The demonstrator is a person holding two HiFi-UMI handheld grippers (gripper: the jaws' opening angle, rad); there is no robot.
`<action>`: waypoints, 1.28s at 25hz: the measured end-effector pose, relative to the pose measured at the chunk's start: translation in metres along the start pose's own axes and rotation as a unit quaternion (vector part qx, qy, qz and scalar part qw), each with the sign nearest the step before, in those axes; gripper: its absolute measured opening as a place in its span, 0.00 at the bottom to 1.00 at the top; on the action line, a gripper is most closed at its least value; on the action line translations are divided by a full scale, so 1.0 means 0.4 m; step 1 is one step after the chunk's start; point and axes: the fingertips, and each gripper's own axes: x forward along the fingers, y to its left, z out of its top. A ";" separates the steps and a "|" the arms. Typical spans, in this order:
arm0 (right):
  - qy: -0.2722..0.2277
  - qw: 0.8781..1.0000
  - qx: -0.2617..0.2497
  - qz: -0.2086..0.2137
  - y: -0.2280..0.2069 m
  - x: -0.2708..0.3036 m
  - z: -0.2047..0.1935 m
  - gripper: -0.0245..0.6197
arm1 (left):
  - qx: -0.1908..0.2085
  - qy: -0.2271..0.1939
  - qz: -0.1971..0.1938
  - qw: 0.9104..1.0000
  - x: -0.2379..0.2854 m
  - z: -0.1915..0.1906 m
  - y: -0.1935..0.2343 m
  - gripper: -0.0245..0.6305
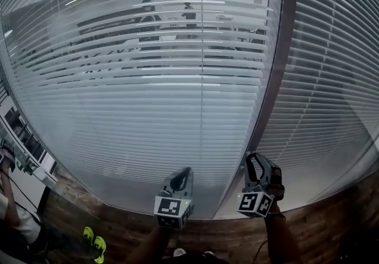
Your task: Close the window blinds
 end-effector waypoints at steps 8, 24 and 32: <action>-0.062 0.893 0.445 0.018 -0.032 0.007 -0.002 0.31 | -0.003 -0.007 -0.003 1.000 0.003 0.002 -0.009 0.04; -0.032 0.899 0.436 -0.020 -0.040 0.013 -0.017 0.23 | 0.001 -0.001 -0.002 1.000 -0.014 -0.008 -0.004 0.04; 0.000 0.983 0.180 -0.026 -0.023 0.017 0.006 0.23 | 0.003 0.002 -0.004 1.000 -0.002 -0.006 -0.006 0.04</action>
